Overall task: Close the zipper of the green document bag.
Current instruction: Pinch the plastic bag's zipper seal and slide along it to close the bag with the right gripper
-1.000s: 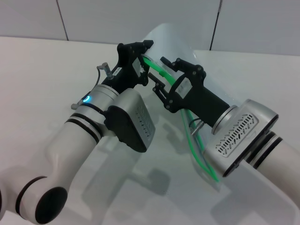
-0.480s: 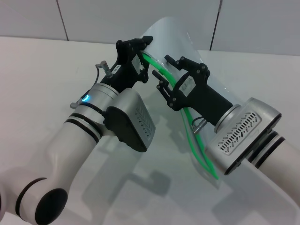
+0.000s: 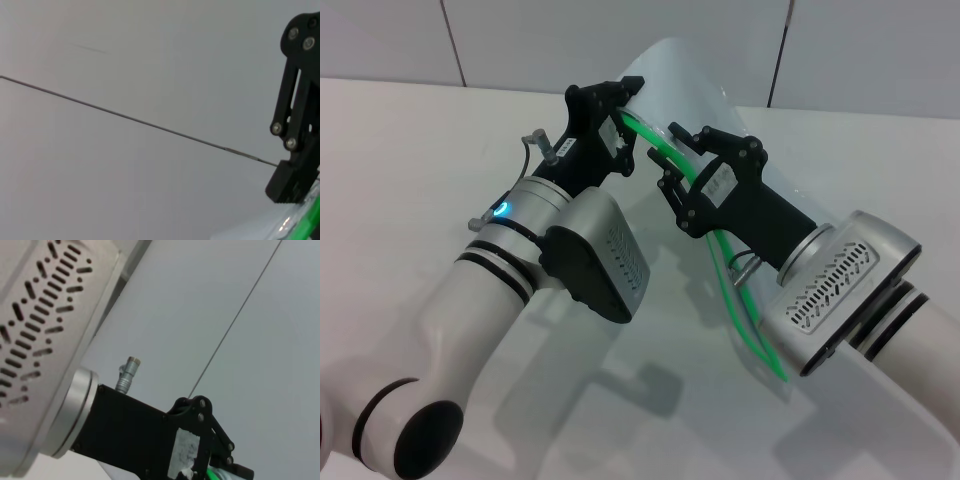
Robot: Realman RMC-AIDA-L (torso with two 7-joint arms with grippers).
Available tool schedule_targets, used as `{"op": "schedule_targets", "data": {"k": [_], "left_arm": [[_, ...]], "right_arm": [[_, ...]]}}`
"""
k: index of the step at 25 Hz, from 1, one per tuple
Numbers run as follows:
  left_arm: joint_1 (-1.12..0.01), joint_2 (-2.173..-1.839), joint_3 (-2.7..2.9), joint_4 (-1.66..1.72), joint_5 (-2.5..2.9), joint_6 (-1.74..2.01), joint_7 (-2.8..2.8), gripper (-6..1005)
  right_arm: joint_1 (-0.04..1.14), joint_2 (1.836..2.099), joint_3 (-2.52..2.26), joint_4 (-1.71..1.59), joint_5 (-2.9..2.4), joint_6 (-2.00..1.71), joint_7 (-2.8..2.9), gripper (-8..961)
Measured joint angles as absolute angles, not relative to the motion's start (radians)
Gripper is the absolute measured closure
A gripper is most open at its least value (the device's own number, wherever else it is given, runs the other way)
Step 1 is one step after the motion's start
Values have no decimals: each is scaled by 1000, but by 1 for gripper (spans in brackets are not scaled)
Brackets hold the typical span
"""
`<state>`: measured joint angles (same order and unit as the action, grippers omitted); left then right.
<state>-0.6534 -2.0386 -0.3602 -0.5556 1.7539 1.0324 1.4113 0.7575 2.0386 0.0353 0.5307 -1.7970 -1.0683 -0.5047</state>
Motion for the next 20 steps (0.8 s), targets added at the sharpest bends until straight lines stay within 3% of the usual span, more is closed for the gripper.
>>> {"op": "schedule_targets", "data": {"k": [20], "left_arm": [[-654,-2039,-360,-551,1753,1022,1409,942]], "right_arm": [[756,2039,31,538,-1812,-1072,-505,715]]}}
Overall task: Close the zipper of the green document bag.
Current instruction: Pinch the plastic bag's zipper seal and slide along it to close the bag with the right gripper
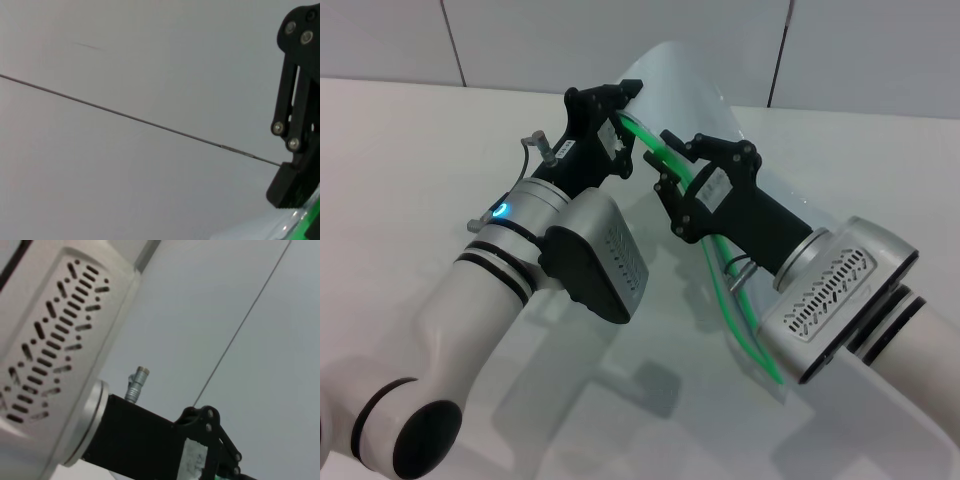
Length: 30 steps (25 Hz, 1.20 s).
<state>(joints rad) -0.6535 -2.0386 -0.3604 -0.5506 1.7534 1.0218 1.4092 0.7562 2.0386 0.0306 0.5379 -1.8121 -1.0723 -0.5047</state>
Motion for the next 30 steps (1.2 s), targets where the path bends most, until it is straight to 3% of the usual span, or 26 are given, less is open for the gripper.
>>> {"op": "schedule_targets", "data": {"k": [30], "left_arm": [[-652,-2038,-359,-555,1778,1020,1411,942]], "right_arm": [[756,2040,36,542,-1836,-1074,-505,798]]}}
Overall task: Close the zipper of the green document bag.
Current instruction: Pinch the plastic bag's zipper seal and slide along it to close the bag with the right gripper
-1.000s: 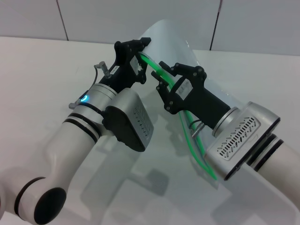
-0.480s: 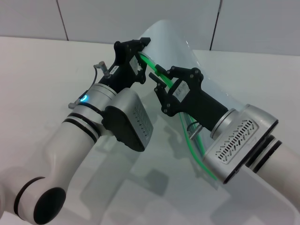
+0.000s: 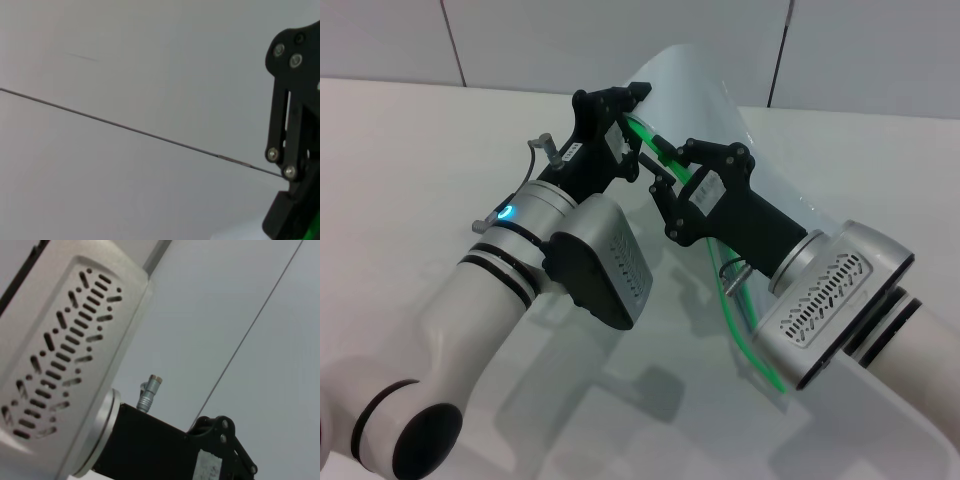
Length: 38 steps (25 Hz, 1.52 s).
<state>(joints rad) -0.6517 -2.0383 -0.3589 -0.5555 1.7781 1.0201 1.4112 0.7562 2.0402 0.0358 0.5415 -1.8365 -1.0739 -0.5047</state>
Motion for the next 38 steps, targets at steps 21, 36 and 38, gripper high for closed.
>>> {"op": "schedule_targets", "data": {"k": [21,36,38], "left_arm": [[-640,-2040,-361,-558,1816,1055,1412,942],[-640,-2038,-361,-570,1816,1080,1411,942],[-640,-2038,-361,-570,1816,1080,1411,942]], "right_arm": [[744,2039,40,537,-1830,-1077,-505,800],[732,2039,50,531,-1828,-1100,-506,798],[731,2039,53,531,-1828,-1099,-507,798]]}}
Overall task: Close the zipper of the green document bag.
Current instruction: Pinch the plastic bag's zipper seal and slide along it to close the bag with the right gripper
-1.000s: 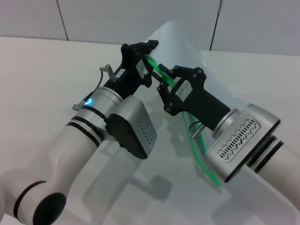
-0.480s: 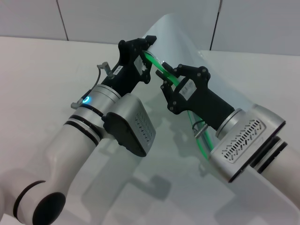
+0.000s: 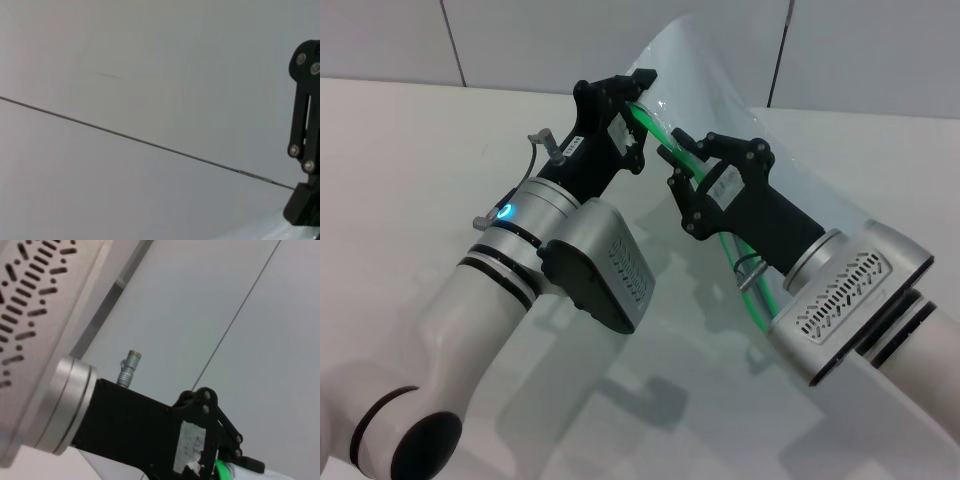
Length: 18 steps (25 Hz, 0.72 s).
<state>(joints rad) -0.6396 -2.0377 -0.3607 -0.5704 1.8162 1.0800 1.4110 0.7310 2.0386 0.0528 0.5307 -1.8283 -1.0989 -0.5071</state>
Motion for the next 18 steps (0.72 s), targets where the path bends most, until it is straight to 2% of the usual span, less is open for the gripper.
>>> {"op": "schedule_targets", "data": {"k": [11,14,18], "left_arm": [[-638,-2039,-360,-571,1818,1080,1410,942],[-638,-2039,-360,-571,1818,1081,1409,942],[-638,-2039,-361,-571,1818,1083,1409,942]], "right_arm": [[707,2040,66,539,-1833,-1116,-585,792],[699,2042,64,543,-1833,-1126,-619,700],[689,2042,65,543,-1835,-1147,-623,701]]}}
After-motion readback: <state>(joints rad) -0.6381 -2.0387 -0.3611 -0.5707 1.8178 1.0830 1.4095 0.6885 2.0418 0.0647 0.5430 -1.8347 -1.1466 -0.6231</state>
